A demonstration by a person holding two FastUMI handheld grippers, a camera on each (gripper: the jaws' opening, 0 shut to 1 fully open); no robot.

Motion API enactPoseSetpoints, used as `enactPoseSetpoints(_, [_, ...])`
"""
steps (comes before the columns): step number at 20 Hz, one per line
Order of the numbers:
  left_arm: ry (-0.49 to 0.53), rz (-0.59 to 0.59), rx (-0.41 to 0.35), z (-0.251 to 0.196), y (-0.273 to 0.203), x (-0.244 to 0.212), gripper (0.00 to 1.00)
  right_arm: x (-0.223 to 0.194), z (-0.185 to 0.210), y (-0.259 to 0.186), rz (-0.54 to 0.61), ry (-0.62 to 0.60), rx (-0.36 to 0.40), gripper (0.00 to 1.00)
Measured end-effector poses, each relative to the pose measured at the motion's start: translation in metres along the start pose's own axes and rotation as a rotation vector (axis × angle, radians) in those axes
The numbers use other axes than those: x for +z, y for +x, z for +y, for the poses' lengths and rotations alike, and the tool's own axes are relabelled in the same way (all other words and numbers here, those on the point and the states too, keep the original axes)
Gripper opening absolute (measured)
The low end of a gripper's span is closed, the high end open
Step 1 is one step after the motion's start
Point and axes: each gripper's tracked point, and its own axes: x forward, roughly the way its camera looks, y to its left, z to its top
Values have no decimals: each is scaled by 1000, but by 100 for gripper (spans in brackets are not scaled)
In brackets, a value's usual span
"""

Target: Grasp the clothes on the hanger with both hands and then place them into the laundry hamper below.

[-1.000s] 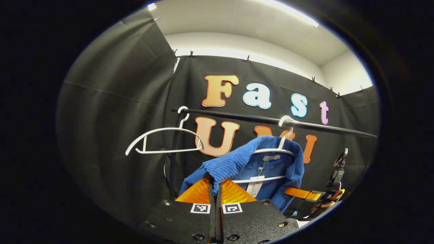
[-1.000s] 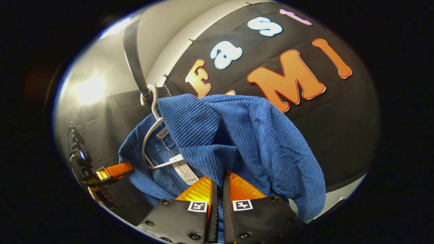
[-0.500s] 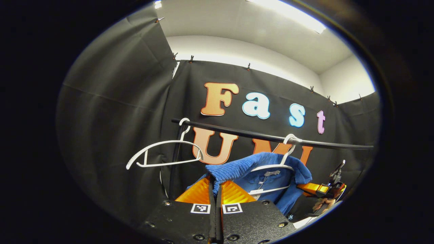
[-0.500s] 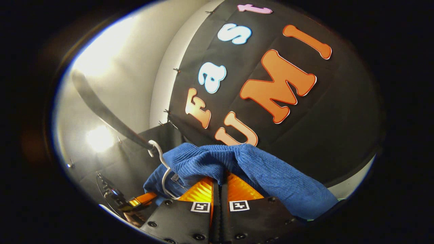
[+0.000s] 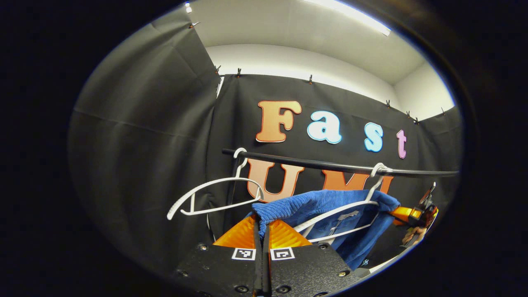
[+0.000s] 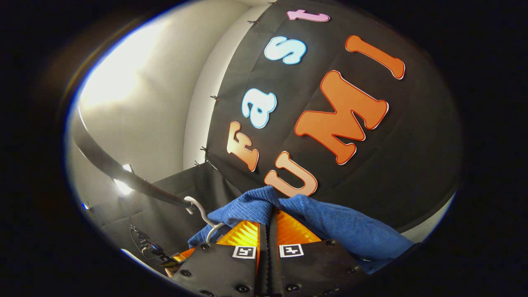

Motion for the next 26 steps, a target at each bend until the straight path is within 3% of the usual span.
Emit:
enactPoseSetpoints(4, [-58,22,-36,4,16,1,0,19,-4,15,-12,3,-19,7])
enactPoseSetpoints(9, [-8,29,-13,21,34,5,0,41,-6,28,-24,19,-29,7])
enactPoseSetpoints(15, [10,64,-72,9,48,-10,0,65,-17,27,-43,44,-61,7])
enactPoseSetpoints(20, [-11,105,-125,-4,60,-31,0,74,-39,26,-26,28,-124,7])
enactPoseSetpoints(26, [-19,152,-123,2,60,-56,1,64,-72,41,-13,16,-214,7])
